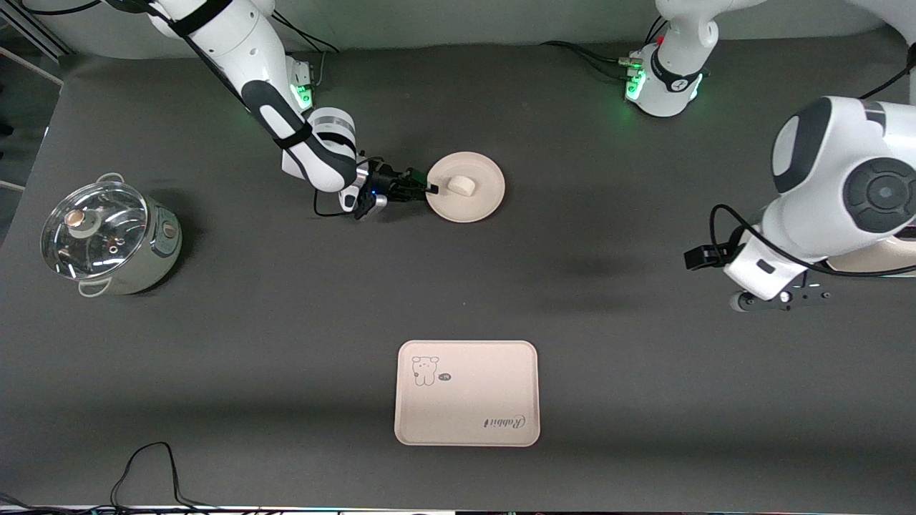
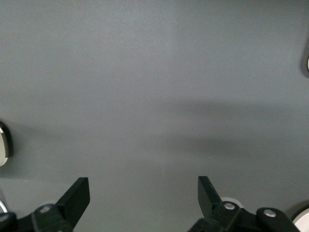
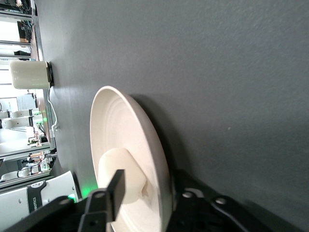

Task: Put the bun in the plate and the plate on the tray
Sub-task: 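Grasp the plate rim with the right gripper while the left gripper withdraws, then move the plate with the right gripper onto the bunny tray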

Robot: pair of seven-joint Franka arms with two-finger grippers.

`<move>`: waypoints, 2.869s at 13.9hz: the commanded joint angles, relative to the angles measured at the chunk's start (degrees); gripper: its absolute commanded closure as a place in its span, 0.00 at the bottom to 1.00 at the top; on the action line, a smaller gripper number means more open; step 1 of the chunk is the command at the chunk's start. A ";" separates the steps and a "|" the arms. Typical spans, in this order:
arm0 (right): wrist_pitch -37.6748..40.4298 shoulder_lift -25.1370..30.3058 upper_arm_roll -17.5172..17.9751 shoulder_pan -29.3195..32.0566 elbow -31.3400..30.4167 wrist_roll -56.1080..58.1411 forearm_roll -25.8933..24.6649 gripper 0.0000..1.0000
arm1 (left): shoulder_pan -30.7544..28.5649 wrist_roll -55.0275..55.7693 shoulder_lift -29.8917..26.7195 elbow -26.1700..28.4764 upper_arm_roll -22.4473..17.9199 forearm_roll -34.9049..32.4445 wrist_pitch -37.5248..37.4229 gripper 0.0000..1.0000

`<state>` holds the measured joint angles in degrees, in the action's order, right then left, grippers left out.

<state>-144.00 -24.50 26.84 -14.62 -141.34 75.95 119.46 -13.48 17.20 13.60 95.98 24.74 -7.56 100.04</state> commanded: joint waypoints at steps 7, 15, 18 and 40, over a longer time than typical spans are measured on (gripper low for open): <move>-0.76 -0.72 0.15 -0.24 1.24 1.48 2.18 1.00 | -5.77 -9.46 -5.07 -3.50 0.48 3.24 -8.71 0.00; -8.32 -0.45 0.06 0.03 8.17 -3.61 1.40 1.00 | 18.03 -9.90 -8.14 -4.13 -24.64 3.61 -11.27 0.00; -9.89 -0.81 0.06 0.03 10.73 -6.33 -1.40 1.00 | 19.09 -9.90 -8.59 -3.87 -26.32 3.70 -11.36 0.00; 4.25 -26.54 -9.96 2.93 68.63 -77.96 -82.44 1.00 | 12.86 -7.46 -6.75 -6.94 -21.23 5.63 -12.68 0.00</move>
<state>-141.78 -43.49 16.89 -11.19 -83.31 2.56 41.70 -0.72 7.66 6.04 91.36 3.02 -2.62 88.82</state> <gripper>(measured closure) 0.960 0.000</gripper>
